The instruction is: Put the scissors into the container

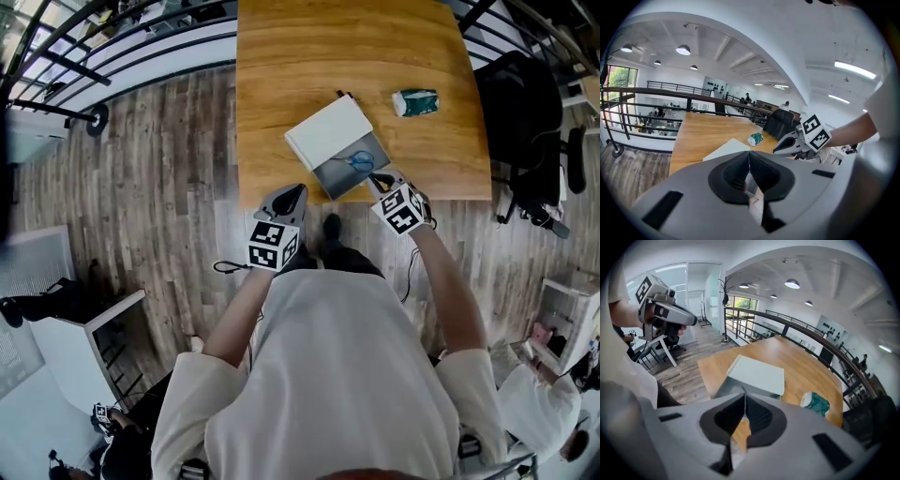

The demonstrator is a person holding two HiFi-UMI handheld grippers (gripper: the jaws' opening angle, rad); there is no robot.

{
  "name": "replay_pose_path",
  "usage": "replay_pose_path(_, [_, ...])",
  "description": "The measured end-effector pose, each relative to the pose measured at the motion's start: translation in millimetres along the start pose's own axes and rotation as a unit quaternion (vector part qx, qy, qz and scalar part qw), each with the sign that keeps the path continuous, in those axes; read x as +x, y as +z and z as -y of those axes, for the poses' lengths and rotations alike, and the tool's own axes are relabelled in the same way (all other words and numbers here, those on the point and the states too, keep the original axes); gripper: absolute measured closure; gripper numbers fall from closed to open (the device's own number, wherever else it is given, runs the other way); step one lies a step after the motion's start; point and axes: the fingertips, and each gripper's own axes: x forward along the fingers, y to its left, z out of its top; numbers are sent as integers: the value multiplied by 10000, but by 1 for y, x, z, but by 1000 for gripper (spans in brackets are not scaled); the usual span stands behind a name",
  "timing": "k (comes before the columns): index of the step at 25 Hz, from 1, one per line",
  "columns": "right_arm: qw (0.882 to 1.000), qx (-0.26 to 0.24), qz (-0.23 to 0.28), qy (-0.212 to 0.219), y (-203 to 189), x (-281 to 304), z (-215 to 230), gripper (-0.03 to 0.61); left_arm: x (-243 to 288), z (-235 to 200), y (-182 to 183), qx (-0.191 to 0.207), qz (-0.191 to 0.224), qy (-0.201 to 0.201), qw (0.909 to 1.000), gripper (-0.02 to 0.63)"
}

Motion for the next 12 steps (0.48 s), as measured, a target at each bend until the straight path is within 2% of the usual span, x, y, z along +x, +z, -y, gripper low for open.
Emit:
replay_pose_path(6, [9950,833,348,-424,11,-31,-17,575,-17,4,5,198,-2,-251,9995,618])
replay_pose_path(12, [9749,1844,944,-818,24,-69,-30,575,-36,13,15,394,84,-534,9978,618])
